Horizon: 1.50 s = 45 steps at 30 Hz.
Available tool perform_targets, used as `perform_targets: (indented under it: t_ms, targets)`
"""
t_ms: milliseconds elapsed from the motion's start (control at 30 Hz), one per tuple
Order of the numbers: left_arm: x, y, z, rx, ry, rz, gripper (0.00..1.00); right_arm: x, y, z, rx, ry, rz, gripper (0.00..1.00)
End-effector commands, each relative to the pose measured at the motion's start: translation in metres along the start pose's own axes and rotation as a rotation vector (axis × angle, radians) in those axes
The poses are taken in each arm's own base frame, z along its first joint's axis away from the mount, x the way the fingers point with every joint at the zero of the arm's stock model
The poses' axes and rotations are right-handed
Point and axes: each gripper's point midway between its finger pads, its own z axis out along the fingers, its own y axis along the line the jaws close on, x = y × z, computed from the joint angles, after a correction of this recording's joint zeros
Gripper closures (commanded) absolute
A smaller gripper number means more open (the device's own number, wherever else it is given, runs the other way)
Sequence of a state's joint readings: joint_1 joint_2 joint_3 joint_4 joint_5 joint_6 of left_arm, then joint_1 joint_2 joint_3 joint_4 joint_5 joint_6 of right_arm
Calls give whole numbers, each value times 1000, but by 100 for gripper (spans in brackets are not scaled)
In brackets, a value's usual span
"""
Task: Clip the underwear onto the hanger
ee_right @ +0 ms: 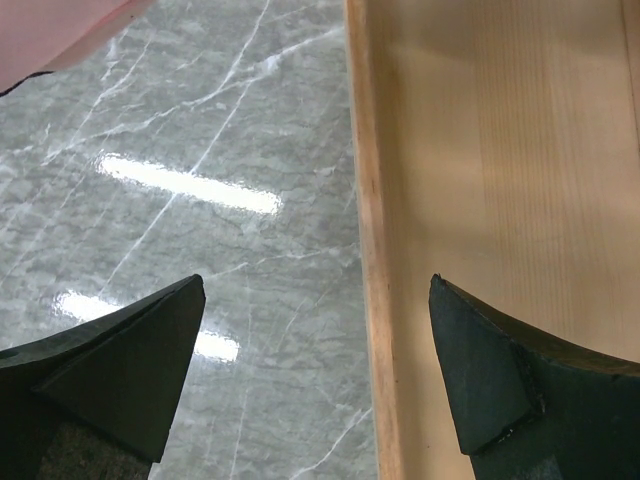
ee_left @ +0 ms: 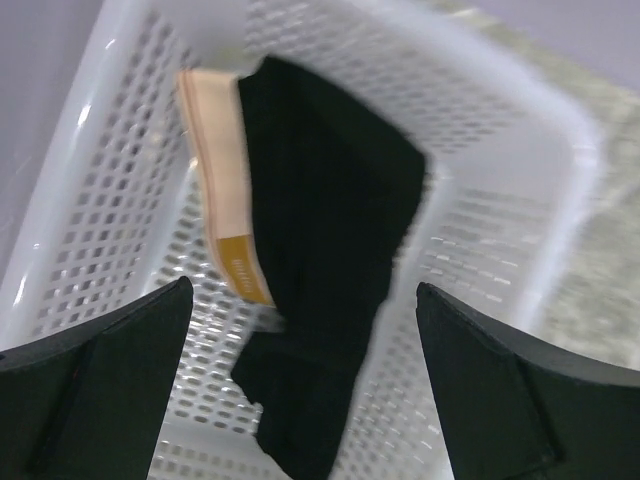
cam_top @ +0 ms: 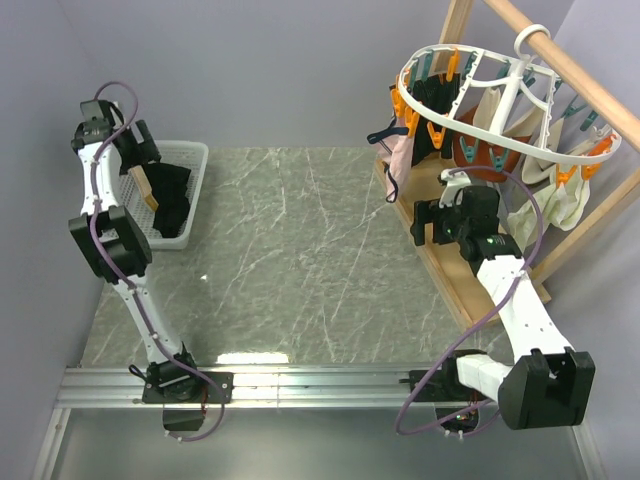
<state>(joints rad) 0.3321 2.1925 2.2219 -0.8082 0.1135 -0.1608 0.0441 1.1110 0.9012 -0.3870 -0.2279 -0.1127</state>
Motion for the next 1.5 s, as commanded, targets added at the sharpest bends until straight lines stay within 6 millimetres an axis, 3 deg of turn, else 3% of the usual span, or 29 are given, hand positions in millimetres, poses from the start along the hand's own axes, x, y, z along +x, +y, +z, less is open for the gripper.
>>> perform_targets:
  t_ms: [0, 100, 267, 367, 633, 733, 900, 933, 1000, 1067, 1200, 1233, 1300, 1333, 1400, 1433, 1467]
  targets:
    - [-3, 7, 7, -23, -14, -25, 1, -26, 0, -5, 12, -48, -11, 0]
    - [9, 26, 30, -94, -2, -43, 1, -24, 2, -2, 3, -27, -25, 0]
    - [47, 48, 67, -117, 82, -105, 8, -22, -1, -1, 12, -8, -36, 0]
    - [63, 53, 82, -122, 115, -116, 12, -19, -3, 2, 17, 3, -40, 0]
    - [83, 52, 106, -95, 134, -132, 23, -17, -3, 1, 21, 15, -48, 0]
    - [93, 52, 112, -84, 154, -140, 31, -16, -4, 0, 27, 12, -52, 0]
    - [92, 51, 112, -80, 158, -139, 63, -18, -3, -3, 27, 5, -52, 0]
    - [86, 49, 107, -73, 145, -130, 67, -18, -3, -4, 26, 2, -54, 0]
    - [71, 45, 97, -61, 113, -123, 87, -20, -3, -5, 26, -5, -53, 0]
    - [44, 38, 76, -41, 48, -103, 100, -21, -2, -7, 22, -10, -51, 0]
    - [-20, 15, 19, 34, -124, -33, 100, -25, 3, -11, 0, -25, -50, 0]
    - [-41, 6, -8, 59, -187, -2, 100, -27, 4, -13, -2, -33, -52, 0]
    - [-66, -10, -39, 124, -282, 75, 100, -29, 5, -16, -9, -44, -55, 0]
    - [-83, -20, -69, 146, -349, 113, 100, -30, 6, -17, -10, -49, -57, 0]
    - [-94, -40, -96, 177, -408, 219, 100, -32, 7, -20, -14, -60, -61, 0]
    - [-101, -51, -120, 188, -449, 279, 100, -32, 8, -21, -19, -63, -64, 0]
    - [-100, -70, -131, 219, -463, 330, 100, -34, 9, -24, -22, -71, -70, 0]
